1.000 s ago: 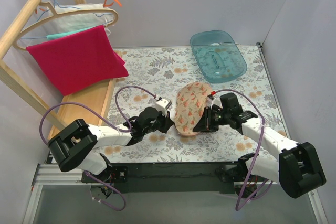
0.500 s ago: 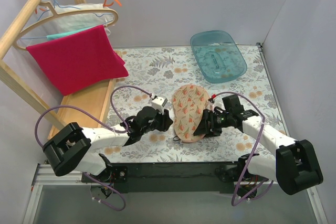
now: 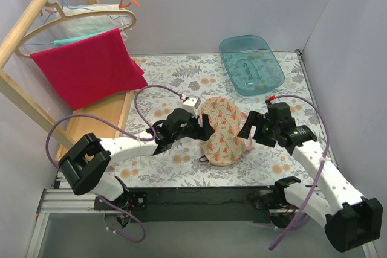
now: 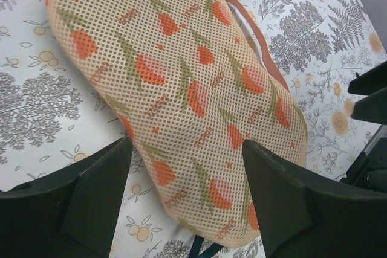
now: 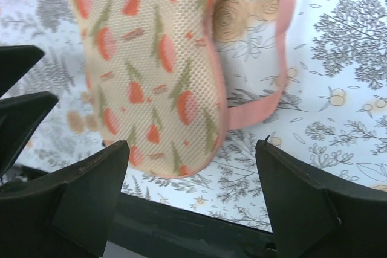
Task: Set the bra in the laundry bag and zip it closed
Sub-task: Adjust the laundry bag at the center of the board.
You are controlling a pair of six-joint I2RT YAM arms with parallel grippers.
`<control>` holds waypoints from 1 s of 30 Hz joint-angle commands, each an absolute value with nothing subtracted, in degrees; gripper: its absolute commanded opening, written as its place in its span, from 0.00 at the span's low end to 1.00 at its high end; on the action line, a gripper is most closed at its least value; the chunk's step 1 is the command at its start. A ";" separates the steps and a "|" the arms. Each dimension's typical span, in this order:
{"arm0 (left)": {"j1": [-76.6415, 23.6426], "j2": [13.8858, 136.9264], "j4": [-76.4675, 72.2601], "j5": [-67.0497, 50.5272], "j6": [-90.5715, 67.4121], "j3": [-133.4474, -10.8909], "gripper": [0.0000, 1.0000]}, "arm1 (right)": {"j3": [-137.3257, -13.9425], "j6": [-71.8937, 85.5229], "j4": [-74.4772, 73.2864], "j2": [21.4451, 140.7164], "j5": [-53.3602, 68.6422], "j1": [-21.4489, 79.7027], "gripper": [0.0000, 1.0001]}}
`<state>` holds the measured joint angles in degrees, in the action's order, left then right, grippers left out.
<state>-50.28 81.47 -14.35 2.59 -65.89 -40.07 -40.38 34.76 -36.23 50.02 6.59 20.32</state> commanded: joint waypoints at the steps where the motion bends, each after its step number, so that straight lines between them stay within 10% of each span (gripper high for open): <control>1: -49.75 86.99 -12.39 -2.54 -69.42 -43.67 0.73 | -40.43 33.49 -33.06 56.85 3.24 19.43 0.93; 16: -49.75 91.50 -8.62 -0.70 -73.74 -41.75 0.66 | -36.92 28.65 -14.07 77.43 24.08 19.24 0.48; 22: -49.75 82.21 -6.16 3.42 -72.25 -39.81 0.69 | -36.56 28.39 -13.53 74.10 21.37 20.21 0.62; 25: -49.75 78.07 -2.73 3.43 -69.45 -42.96 0.98 | -39.37 28.56 -16.16 68.83 13.82 20.13 0.85; 30: -49.66 75.50 7.80 3.95 -67.41 -51.49 0.98 | -43.85 25.58 -22.05 61.27 -3.04 19.95 0.98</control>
